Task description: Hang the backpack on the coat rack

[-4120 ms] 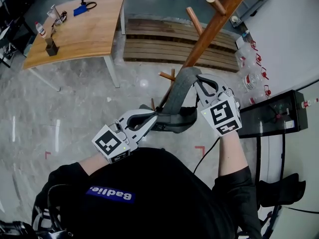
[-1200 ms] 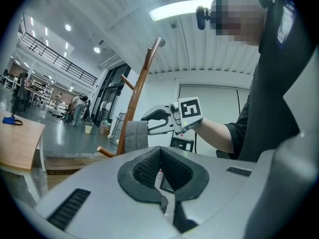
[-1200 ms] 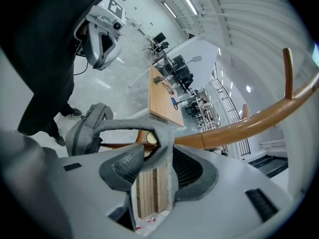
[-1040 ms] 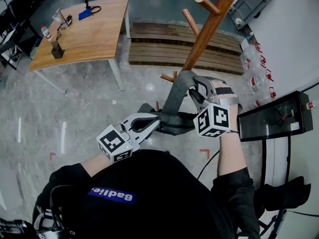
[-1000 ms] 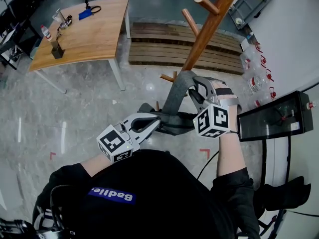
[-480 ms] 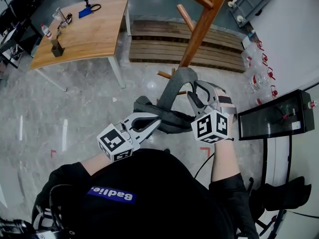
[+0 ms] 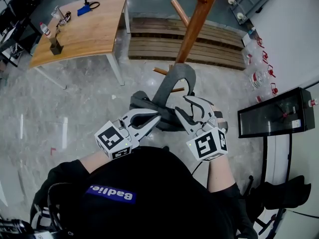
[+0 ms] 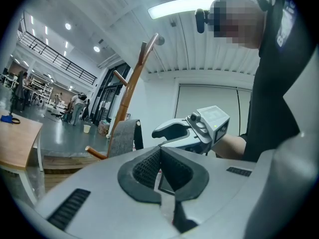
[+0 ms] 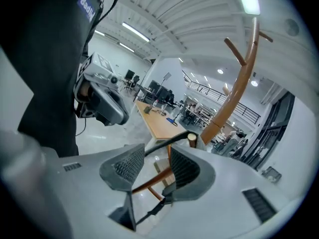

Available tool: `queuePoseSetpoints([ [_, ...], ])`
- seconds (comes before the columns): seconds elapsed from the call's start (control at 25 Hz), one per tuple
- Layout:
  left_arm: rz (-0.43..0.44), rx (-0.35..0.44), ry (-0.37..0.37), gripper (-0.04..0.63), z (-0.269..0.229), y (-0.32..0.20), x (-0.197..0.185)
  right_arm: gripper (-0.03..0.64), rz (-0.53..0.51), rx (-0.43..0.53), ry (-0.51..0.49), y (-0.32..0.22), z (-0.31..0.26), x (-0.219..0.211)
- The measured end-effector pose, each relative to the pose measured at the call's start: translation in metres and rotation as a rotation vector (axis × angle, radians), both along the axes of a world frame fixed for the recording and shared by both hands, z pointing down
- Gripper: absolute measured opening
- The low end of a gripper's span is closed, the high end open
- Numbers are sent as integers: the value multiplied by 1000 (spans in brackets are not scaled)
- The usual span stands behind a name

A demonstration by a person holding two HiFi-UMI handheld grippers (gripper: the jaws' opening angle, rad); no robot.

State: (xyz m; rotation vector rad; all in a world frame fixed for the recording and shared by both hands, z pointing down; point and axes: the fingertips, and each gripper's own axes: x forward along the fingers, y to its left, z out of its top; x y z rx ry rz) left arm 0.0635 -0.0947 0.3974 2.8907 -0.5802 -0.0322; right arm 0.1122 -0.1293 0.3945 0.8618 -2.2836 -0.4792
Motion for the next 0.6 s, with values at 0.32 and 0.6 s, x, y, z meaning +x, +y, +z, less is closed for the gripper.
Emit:
queuePoseSetpoints([
  [0.32, -12, 30, 28, 9, -16, -2, 4, 78, -114, -75, -339, 37, -15, -25],
  [0.6, -18, 91, 34, 9, -32, -1, 3, 8, -120, -203, -798, 47, -41, -31],
])
